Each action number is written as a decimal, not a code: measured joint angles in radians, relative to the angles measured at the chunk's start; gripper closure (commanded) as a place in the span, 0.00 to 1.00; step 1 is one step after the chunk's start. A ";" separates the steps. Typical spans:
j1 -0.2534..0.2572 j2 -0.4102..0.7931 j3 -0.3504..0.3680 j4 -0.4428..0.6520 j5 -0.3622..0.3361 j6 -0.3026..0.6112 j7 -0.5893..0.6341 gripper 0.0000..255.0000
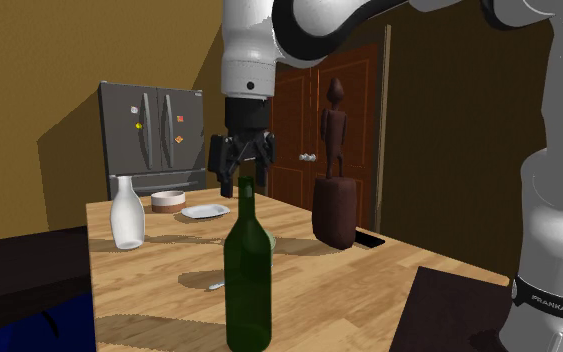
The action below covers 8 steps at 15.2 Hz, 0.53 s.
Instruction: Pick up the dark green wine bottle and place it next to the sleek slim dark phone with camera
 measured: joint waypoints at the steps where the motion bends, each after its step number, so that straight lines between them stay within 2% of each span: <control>1: 0.000 0.000 0.000 0.000 0.000 0.001 0.000 0.00; 4: 0.000 0.001 0.000 -0.001 -0.001 0.002 0.000 0.00; 5: 0.000 0.001 0.000 -0.001 -0.001 0.002 0.000 1.00; 8: 0.000 0.000 0.000 0.000 -0.001 0.002 0.000 1.00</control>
